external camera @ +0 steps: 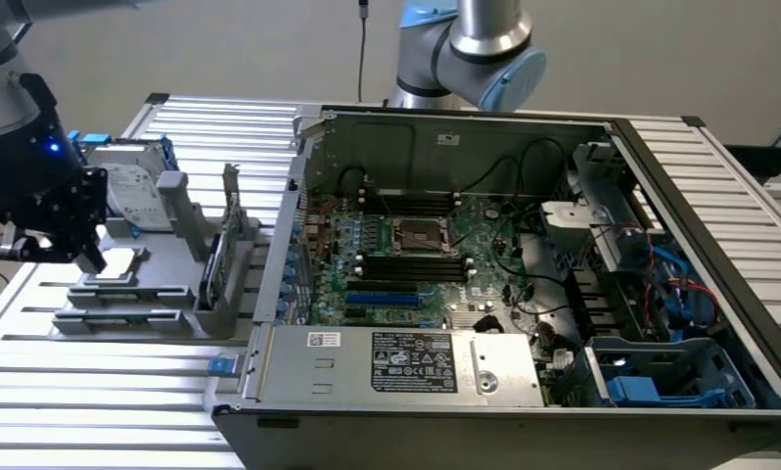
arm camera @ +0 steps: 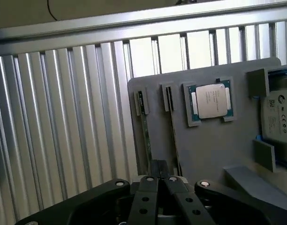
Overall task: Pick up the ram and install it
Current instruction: 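Pick up the ram and move it above insertion slot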
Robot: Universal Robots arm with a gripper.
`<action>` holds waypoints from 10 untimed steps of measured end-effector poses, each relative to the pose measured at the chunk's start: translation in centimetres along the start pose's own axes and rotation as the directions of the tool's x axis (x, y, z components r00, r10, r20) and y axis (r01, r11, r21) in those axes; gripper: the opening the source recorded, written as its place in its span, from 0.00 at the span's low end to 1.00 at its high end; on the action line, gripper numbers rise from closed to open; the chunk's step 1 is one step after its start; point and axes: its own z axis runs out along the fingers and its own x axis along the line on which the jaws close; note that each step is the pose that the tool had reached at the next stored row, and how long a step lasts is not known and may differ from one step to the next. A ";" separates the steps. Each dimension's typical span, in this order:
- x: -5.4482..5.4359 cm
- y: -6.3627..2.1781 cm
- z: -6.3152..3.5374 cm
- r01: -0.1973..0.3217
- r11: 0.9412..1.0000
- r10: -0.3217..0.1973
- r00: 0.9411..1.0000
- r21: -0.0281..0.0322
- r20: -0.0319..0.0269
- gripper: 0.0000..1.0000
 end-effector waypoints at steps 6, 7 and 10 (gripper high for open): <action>0.0 0.01 0.37 0.107 0.994 -0.107 0.994 0.004 0.000 0.11; 0.0 0.05 0.45 0.119 0.993 -0.119 0.993 0.004 0.000 0.11; 0.0 0.39 0.82 0.138 0.990 -0.138 0.990 0.005 0.000 0.11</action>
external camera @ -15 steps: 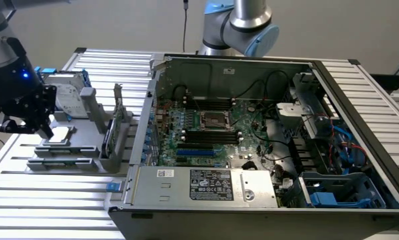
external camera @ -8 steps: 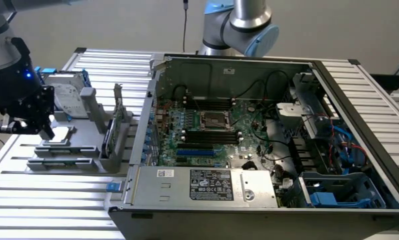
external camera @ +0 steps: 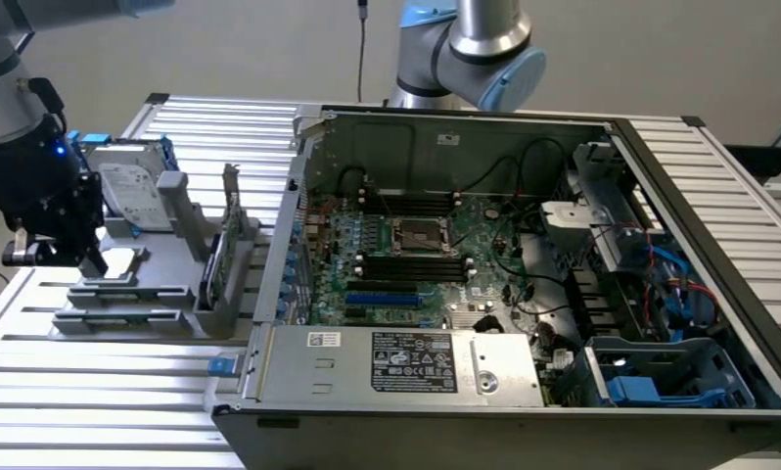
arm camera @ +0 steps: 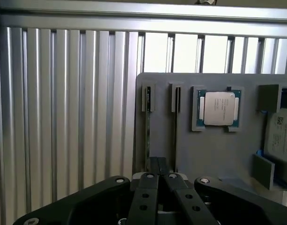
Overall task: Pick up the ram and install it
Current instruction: 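Pick up the ram and move it above insertion slot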
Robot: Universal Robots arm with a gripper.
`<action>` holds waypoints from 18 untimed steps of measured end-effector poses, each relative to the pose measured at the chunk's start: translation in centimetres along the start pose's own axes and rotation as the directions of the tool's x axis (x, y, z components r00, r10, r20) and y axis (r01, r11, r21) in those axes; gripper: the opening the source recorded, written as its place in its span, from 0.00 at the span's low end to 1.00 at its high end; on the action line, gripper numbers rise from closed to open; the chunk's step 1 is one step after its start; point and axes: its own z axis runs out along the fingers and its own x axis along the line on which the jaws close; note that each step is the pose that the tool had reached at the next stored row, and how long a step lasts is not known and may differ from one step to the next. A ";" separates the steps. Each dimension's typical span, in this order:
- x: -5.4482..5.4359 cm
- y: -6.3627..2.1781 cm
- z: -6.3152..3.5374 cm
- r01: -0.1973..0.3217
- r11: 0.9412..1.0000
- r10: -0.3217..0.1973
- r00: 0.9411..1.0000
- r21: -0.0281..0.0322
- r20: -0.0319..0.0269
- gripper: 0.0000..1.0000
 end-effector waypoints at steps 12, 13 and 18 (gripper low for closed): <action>0.5 1.71 2.05 0.025 1.000 -0.025 1.000 0.001 0.001 0.42; 0.5 1.69 2.23 0.030 1.000 -0.030 1.000 0.001 0.001 0.42; 0.5 1.11 3.12 0.049 0.999 -0.049 0.999 0.002 0.001 0.42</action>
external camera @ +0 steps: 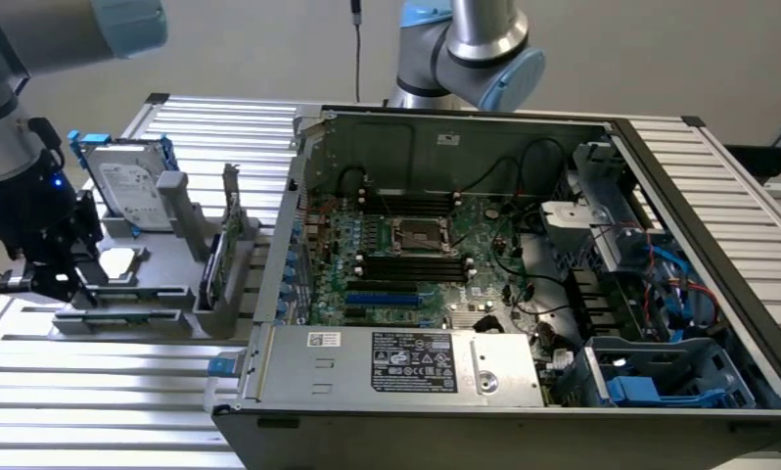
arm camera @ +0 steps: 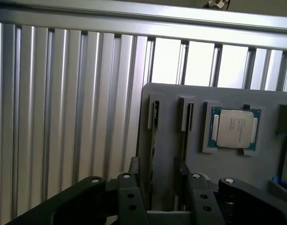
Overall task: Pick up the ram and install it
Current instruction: 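Pick up the ram and move it above insertion slot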
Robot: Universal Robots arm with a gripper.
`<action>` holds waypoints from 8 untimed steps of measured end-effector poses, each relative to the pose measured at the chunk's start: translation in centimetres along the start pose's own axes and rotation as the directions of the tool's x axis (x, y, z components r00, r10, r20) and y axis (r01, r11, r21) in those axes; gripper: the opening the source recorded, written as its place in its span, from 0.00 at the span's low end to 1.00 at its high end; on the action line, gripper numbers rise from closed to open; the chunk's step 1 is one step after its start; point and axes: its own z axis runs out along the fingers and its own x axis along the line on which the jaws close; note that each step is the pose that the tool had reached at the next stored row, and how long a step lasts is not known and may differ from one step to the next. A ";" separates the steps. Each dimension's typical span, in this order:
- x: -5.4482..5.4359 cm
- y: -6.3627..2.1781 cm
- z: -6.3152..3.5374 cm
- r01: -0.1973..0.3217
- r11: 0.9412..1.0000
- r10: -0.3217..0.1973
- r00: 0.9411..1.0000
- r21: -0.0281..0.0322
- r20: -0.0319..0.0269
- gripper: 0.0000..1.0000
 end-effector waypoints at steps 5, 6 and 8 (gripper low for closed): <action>0.1 -0.36 0.93 0.024 1.000 -0.024 1.000 0.000 0.000 0.42; 0.2 -0.35 1.12 0.031 1.000 -0.031 1.000 0.000 0.000 0.42; 0.2 -0.35 1.48 0.044 0.999 -0.044 0.999 0.000 0.000 0.42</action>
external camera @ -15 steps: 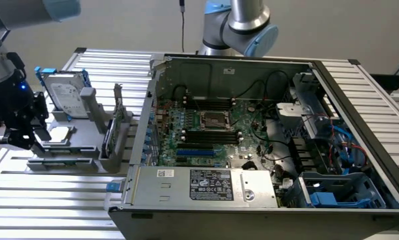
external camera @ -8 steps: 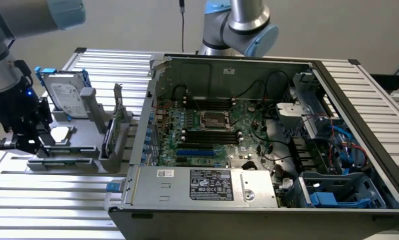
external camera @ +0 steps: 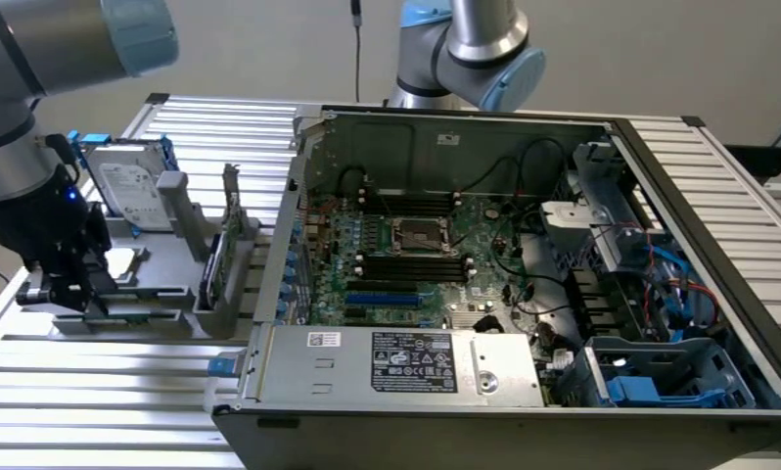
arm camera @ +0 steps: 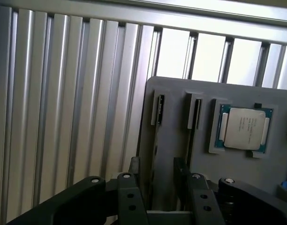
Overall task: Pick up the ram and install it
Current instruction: 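Pick up the ram and move it above insertion slot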
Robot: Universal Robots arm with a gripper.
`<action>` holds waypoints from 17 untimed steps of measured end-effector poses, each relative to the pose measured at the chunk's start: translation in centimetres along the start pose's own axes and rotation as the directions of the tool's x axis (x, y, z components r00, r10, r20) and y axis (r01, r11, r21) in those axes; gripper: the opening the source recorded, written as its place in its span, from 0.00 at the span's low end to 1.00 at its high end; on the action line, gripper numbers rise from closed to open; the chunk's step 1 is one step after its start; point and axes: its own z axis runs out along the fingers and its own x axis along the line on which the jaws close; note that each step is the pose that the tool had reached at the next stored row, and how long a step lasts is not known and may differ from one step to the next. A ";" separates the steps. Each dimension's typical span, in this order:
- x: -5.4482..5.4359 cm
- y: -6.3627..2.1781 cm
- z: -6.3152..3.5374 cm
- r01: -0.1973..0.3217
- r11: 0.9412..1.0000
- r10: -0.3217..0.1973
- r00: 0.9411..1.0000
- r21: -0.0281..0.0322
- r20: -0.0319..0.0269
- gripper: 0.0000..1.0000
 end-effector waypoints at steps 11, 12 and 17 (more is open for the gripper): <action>0.5 -0.68 1.78 0.017 1.000 -0.017 1.000 -0.007 0.002 0.42; 0.5 -0.67 1.91 0.017 1.000 -0.017 1.000 -0.007 0.002 0.42; 0.5 -0.68 2.39 0.018 1.000 -0.017 1.000 -0.006 0.010 0.42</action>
